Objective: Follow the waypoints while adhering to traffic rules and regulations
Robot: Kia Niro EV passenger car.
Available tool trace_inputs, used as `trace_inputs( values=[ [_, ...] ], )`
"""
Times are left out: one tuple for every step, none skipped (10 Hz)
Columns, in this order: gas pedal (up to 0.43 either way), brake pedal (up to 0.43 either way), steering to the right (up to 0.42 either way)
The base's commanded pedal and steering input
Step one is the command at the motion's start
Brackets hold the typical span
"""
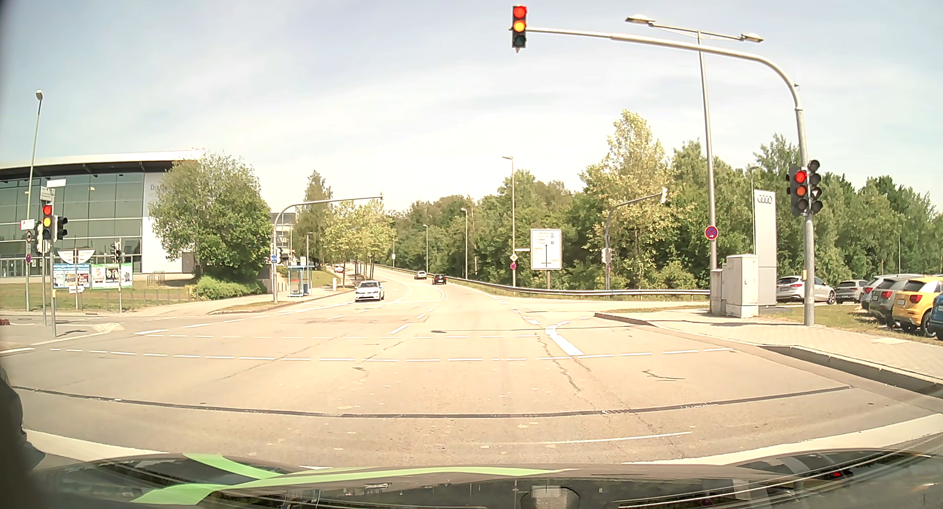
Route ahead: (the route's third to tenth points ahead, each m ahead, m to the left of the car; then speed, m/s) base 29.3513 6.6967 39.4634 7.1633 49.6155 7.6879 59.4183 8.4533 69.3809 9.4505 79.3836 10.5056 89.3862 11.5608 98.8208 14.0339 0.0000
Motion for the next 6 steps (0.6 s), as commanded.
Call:
trace_inputs(
  values=[
    [0.000,0.189,0.000],
    [0.000,0.189,0.000],
    [0.000,0.189,0.000],
    [0.000,0.189,0.000],
    [0.000,0.189,0.000],
    [0.000,0.189,0.000]
  ],
)
